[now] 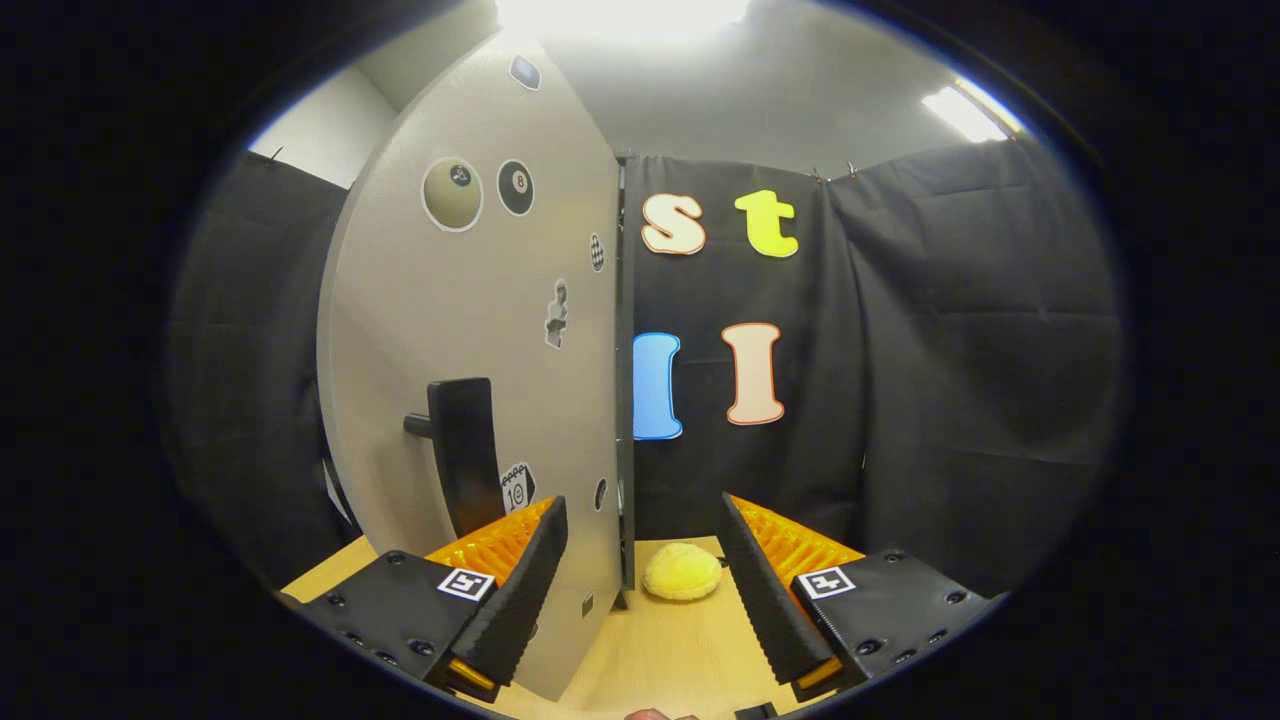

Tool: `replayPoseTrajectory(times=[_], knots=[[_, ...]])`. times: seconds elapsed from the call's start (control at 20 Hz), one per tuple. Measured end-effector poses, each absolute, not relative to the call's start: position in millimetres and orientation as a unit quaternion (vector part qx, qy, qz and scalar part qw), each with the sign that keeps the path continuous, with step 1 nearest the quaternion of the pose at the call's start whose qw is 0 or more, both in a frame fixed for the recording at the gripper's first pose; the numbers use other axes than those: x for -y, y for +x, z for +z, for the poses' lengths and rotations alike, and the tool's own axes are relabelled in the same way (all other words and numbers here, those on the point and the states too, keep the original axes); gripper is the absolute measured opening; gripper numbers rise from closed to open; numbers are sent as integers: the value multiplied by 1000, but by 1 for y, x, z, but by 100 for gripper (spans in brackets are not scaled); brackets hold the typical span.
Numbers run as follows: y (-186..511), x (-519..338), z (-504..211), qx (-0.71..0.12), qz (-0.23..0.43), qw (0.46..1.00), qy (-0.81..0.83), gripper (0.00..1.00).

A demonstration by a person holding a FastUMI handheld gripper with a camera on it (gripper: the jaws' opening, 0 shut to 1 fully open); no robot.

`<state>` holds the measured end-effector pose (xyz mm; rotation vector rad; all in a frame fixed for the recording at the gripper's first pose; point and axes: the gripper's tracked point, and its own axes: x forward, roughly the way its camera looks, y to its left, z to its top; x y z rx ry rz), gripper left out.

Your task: Open the shoe cabinet door, grab the shoes and put them into the shoe cabinet, then close the shoe cabinet door.

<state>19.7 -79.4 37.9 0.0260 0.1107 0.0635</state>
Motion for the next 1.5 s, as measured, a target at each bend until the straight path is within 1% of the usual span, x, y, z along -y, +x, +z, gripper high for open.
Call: replayPoseTrajectory(times=[0.2, 0.3, 0.5, 0.7, 0.8, 1.0, 1.35, 1.5], knots=[[18, 47, 36, -59, 7, 998, 21, 94], [20, 28, 35, -62, 5, 998, 29, 94], [27, -14, 32, -73, 21, 997, 27, 94], [27, -56, 31, -78, 65, 994, 44, 96], [24, -57, 30, -78, 68, 994, 40, 96], [9, -44, 24, -82, 50, 995, 30, 96], [-16, -32, 17, -82, 70, 994, 29, 96], [-20, -21, 20, -68, 67, 995, 10, 96]])
